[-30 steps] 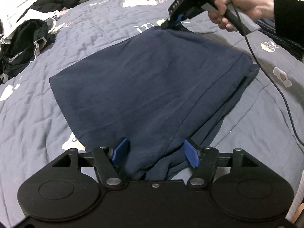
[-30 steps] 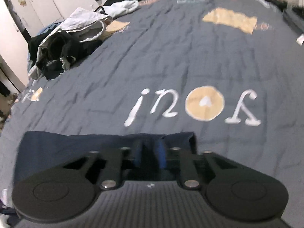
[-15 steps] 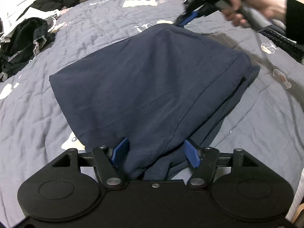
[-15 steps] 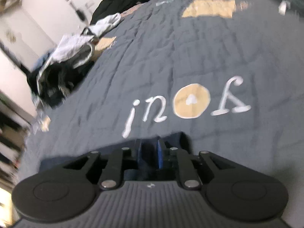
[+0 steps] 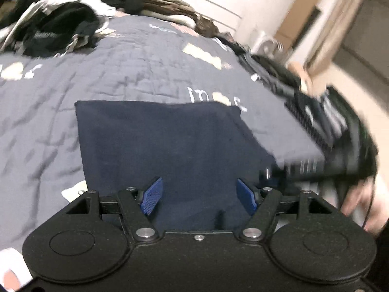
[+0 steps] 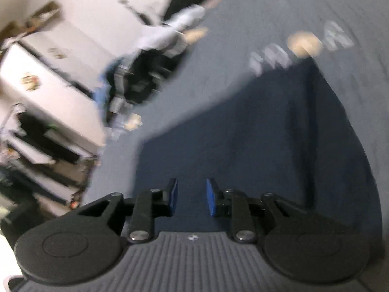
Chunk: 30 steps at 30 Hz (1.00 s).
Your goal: Fold clothes
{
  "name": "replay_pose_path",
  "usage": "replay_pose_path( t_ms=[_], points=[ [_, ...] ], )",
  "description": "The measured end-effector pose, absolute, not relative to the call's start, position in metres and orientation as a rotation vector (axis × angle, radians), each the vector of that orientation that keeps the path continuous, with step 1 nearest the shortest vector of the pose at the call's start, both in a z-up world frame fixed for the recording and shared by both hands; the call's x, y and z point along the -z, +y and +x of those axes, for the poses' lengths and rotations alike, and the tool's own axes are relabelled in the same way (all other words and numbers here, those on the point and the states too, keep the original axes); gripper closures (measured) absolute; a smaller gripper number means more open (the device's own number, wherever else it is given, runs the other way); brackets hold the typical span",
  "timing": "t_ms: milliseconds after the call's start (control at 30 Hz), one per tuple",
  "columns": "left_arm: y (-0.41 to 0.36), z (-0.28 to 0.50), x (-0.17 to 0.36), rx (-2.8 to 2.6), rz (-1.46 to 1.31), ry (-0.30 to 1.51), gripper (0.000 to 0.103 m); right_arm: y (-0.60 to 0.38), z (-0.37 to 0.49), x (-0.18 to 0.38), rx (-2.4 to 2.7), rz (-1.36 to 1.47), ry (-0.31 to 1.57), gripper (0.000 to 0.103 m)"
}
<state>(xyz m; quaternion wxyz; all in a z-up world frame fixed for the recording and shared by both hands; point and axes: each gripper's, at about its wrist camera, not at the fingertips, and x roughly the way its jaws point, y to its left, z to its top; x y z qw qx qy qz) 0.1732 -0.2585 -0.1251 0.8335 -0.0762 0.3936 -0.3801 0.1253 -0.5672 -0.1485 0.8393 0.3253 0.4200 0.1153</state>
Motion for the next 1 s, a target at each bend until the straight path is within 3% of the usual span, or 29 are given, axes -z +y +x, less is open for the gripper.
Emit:
replay_pose_path(
  t_ms=[167,233,333,600,733,767,833,1000],
  points=[
    [-0.252,0.180,0.130,0.868,-0.434,0.852,0.031,-0.593,0.092,0.167,-0.189,0.706,0.835,0.091],
    [-0.257,0.183,0.144,0.905,-0.550,0.918,0.022,-0.602,0.083,0.165,-0.166,0.688,0.824,0.091],
    [-0.265,0.186,0.179,0.876,-0.636,1.040,0.022,-0.599,0.072,0.162,-0.152,0.640,0.814,0.091],
    [-0.232,0.170,0.182,0.803,-0.642,1.074,0.025,-0.593,0.062,0.161,-0.152,0.530,0.822,0.091],
    [-0.204,0.154,0.147,0.626,-0.466,0.941,0.013,-0.600,0.058,0.157,-0.122,0.497,0.829,0.091],
    [-0.202,0.152,0.139,0.606,-0.404,0.910,0.010,-0.602,0.056,0.155,-0.105,0.488,0.834,0.086],
    [-0.203,0.150,0.133,0.546,-0.293,0.889,0.009,-0.606,0.054,0.152,-0.075,0.472,0.835,0.085],
    [-0.201,0.157,0.170,0.485,-0.389,1.029,0.011,-0.617,0.048,0.142,-0.020,0.514,0.806,0.083]
  ],
)
